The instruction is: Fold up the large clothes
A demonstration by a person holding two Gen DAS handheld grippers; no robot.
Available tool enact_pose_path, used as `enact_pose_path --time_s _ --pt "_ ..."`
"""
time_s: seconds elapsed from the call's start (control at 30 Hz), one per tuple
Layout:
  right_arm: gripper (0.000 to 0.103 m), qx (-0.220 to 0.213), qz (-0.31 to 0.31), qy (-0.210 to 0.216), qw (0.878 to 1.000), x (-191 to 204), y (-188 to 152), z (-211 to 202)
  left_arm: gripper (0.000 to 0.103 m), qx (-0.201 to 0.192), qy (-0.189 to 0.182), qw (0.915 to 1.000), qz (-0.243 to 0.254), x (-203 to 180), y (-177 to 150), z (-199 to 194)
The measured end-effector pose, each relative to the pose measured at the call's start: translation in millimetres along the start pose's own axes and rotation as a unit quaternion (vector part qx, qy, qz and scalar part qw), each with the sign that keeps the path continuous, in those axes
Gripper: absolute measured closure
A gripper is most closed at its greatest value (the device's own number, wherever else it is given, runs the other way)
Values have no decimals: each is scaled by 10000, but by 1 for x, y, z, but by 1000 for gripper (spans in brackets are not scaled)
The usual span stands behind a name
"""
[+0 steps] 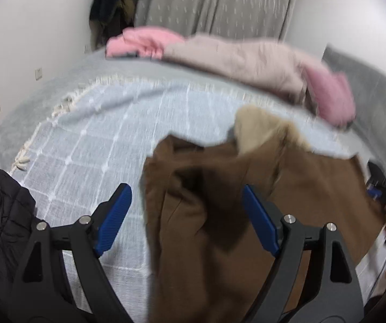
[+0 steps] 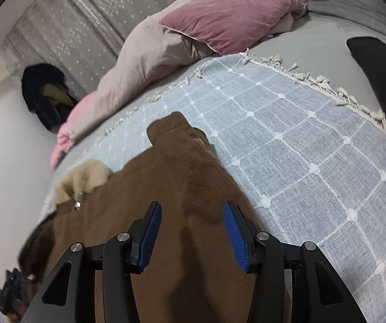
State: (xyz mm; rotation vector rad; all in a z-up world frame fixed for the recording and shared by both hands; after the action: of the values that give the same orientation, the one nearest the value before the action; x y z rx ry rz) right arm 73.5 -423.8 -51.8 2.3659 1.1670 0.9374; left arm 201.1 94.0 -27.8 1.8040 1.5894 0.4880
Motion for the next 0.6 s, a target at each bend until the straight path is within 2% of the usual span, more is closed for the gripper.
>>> enact_pose_path --time_s 0.1,0.17,0.23,0.3,0.43,0.5,0.57,0.6 --pt "54 -169 -282 -634 9974 2 3 6 19 533 575 9965 272 1 -7 27" --pt "54 -248 -240 -1095 9934 -8 7 8 19 634 560 9963 147 4 -7 38" --pt "54 -141 100 -1170 9930 -23 8 13 19 779 551 9953 -150 9 -4 43" --pt "54 101 695 -577 9959 -42 6 19 20 872 430 9943 -439 13 7 46" --pt "54 232 1184 326 9922 -54 9 16 22 669 -15 9964 -526 1 31 48" --pt "54 237 1252 677 9895 -52 10 17 28 681 -204 9956 -607 -5 39 57" --pt "55 267 1372 975 9854 -45 8 22 46 853 -255 9930 -776 -10 44 72" --pt "59 237 1432 1055 9838 -40 7 24 52 888 -204 9924 -824 -12 45 78"
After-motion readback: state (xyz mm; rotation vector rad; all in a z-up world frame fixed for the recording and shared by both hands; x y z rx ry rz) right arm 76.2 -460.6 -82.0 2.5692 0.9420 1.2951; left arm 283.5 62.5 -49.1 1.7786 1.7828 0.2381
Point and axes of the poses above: each gripper's, at about its wrist camera, not at the fingertips, and z roughly the way its jaws point, x to its left, y to its top, the point moved 3 cm from there along z, roughly the way its jaws point, and after that the axes turned 1 degree about x, right-handed, at the moved point
